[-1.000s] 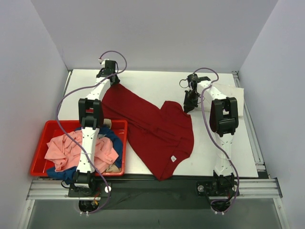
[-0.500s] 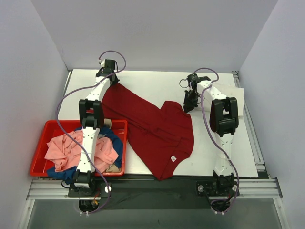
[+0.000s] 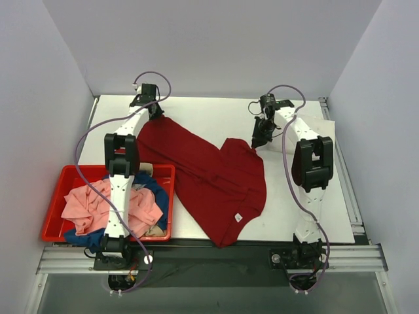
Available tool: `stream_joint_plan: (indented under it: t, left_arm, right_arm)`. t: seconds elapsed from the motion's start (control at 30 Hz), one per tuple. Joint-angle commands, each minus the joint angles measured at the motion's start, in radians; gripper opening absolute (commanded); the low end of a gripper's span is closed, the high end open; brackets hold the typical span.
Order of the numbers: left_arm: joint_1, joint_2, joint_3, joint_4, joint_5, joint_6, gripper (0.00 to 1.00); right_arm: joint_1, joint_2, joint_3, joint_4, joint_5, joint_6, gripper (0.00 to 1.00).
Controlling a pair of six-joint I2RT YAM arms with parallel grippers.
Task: Fold and stack the t-shirts
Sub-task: Grap the side of the flattened tshirt furthest away from the robot with both arms
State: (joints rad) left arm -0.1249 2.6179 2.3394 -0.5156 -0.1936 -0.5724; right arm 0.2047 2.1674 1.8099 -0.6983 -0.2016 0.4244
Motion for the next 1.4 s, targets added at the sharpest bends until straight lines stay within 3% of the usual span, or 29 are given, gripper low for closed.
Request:
stream_joint_plan:
  t: [0.0,0.47,0.83,1.37]
  left_arm:
    - [0.010,-0.099,-0.026,0.049,0.048,-0.034,0.00]
    - [0.031,-0.360,-0.380,0.252,-0.009,-0.018,0.00]
    - [0.062,-0.489,-0.601,0.296,-0.017,-0.006,0.00]
    - [0.154,-0.656,-0.798,0.341,-0.004,0.032,0.00]
  right_arm:
    - [0.007,-0.090,0.029,-0.044,-0.028,0.017,0.00]
    - [0.050,-0.211,-0.081,-0.037,-0.090,0.001,0.00]
    - [0.114,-0.331,-0.244,-0.036,-0.147,-0.024,0.00]
    - [0.168,-0.549,-0.420,-0.041,-0.223,0.031,0.00]
